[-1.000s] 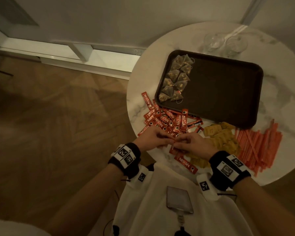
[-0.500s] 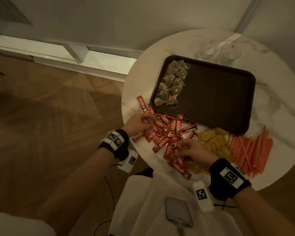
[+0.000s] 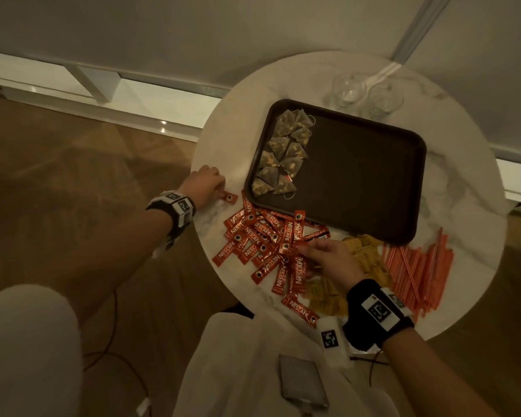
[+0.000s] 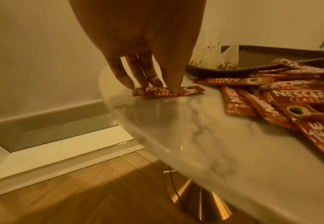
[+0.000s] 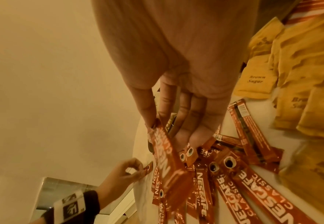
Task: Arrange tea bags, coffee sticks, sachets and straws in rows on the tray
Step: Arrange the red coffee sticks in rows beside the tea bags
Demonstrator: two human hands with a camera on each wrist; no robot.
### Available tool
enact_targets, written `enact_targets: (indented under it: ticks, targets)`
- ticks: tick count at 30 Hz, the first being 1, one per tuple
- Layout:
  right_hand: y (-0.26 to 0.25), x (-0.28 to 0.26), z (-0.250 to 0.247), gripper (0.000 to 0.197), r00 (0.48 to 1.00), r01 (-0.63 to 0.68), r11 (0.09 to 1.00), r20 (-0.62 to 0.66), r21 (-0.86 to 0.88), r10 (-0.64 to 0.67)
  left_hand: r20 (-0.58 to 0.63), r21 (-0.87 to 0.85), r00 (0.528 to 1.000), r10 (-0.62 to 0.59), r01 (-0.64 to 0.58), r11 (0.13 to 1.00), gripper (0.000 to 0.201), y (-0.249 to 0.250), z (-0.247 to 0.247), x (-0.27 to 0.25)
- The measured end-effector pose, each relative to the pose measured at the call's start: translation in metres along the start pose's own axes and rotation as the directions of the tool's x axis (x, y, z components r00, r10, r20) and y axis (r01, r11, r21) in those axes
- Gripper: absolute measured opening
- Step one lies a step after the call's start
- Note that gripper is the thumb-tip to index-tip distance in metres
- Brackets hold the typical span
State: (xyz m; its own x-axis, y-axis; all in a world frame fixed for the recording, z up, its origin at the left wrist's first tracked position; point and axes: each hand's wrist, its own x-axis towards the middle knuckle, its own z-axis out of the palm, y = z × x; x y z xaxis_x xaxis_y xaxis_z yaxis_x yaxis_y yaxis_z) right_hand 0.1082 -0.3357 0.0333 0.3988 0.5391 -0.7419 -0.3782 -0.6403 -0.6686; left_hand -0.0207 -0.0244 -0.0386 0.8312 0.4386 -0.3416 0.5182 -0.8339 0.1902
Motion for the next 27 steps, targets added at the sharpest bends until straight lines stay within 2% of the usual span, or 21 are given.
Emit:
enact_targets:
  ticks: [2, 6, 10, 15, 17, 19, 21, 23, 25, 27]
  targets:
    - [-0.004, 0.006, 0.002, 0.025, 1.0, -0.004, 1.0, -0.008, 0.025, 0.004, 0.027, -0.077, 0.999, -0.039, 0.041, 0.996, 0.012, -0.008, 0.006, -0.008]
    - [-0.008, 0.014, 0.006, 0.014, 1.0, 0.007, 0.999, -0.016, 0.048, -0.006, -0.007, -0.311, 0.986, -0.167, 0.157, 0.937, 0.017, -0.009, 0.02, -0.026]
    - [-0.015, 0.021, 0.009, 0.013, 0.999, 0.028, 0.996, 0.014, 0.082, -0.029, -0.029, -0.39, 0.95, -0.311, 0.275, 0.879, 0.009, -0.009, 0.028, -0.034]
    - [-0.022, 0.027, 0.012, 0.009, 0.999, 0.016, 0.996, 0.028, 0.092, -0.019, -0.112, -0.486, 0.901, -0.418, 0.317, 0.814, 0.01, 0.005, 0.039, -0.042]
    - [-0.024, 0.029, 0.014, 0.006, 0.999, 0.013, 0.996, 0.03, 0.092, -0.016, -0.067, -0.549, 0.884, -0.463, 0.355, 0.757, 0.01, 0.012, 0.038, -0.045]
    - [-0.028, 0.032, 0.016, 0.004, 0.999, 0.032, 0.995, 0.02, 0.098, -0.034, -0.002, -0.674, 0.87, -0.493, 0.363, 0.644, 0.013, 0.019, 0.031, -0.047]
    - [-0.033, 0.036, 0.018, 0.006, 0.999, 0.051, 0.991, 0.01, 0.12, -0.053, 0.037, -0.814, 0.878, -0.477, 0.304, 0.496, 0.014, 0.034, 0.017, -0.052]
    - [-0.039, 0.041, 0.019, 0.008, 0.998, 0.056, 0.988, 0.02, 0.146, -0.06, 0.068, -0.903, 0.915, -0.397, 0.226, 0.366, 0.017, 0.058, 0.002, -0.06]
    - [-0.041, 0.045, 0.021, 0.009, 0.998, 0.051, 0.984, 0.035, 0.172, -0.058, 0.108, -0.926, 0.956, -0.274, 0.197, 0.323, 0.017, 0.084, -0.007, -0.068]
    - [-0.037, 0.046, 0.022, 0.012, 0.998, 0.047, 0.976, 0.041, 0.215, -0.057, 0.162, -0.926, 0.973, -0.166, 0.208, 0.316, 0.015, 0.107, -0.006, -0.075]
